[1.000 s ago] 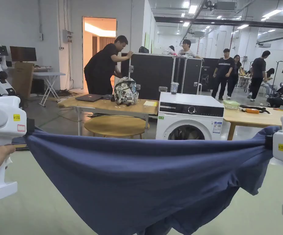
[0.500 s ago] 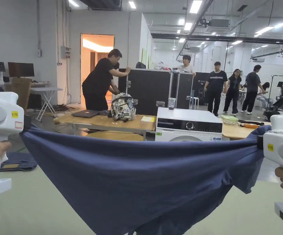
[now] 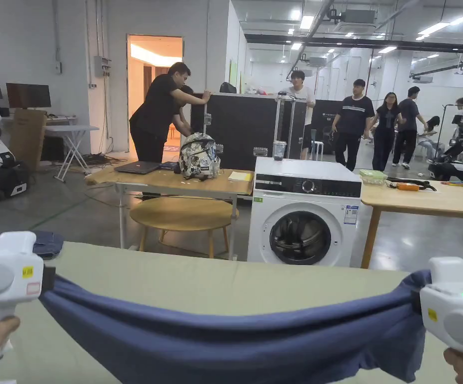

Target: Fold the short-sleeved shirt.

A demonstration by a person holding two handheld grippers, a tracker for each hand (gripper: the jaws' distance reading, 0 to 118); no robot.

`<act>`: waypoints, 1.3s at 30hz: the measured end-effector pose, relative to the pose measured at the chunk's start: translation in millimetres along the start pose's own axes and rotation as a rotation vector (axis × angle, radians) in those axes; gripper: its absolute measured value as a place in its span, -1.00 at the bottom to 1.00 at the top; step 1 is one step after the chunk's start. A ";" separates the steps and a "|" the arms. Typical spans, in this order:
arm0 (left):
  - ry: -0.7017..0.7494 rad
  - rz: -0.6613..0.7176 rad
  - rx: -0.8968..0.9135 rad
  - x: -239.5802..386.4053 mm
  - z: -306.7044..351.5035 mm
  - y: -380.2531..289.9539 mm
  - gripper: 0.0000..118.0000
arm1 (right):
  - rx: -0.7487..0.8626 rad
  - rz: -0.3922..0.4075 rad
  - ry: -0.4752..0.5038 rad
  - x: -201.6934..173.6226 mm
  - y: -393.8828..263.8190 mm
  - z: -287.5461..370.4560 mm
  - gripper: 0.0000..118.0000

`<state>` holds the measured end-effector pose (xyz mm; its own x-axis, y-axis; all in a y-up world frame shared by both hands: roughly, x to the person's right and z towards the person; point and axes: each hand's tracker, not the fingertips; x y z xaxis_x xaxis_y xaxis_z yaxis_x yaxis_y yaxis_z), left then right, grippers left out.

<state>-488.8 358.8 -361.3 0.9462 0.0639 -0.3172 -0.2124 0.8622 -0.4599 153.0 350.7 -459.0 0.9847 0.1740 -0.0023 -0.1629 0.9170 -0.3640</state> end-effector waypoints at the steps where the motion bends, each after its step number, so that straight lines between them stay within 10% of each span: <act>1: -0.012 -0.001 -0.019 -1.7 2.6 -15.3 -1.00 | -0.008 0.004 -0.004 0.3 -13.6 5.1 -0.97; 25: -0.026 0.042 -0.297 -51.1 51.9 -276.0 -1.00 | -0.276 0.083 0.004 -9.1 -217.3 114.2 -0.95; 28: -0.001 0.021 -0.300 -43.0 55.5 -277.1 -0.89 | -0.272 0.063 -0.003 -10.0 -225.0 107.6 -0.80; 34: 0.063 -0.065 -0.177 -22.2 69.5 -254.7 -0.17 | -0.144 0.005 0.001 -29.7 -206.1 127.4 0.13; 39: -0.031 -0.057 -0.059 15.8 87.1 -234.6 -0.16 | -0.052 -0.054 0.058 -53.5 -204.0 118.1 0.13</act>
<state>-402.8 201.3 -186.1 0.9641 0.0315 -0.2635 -0.1706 0.8341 -0.5246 126.4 196.6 -274.5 0.9942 0.1022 -0.0346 -0.1074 0.9045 -0.4128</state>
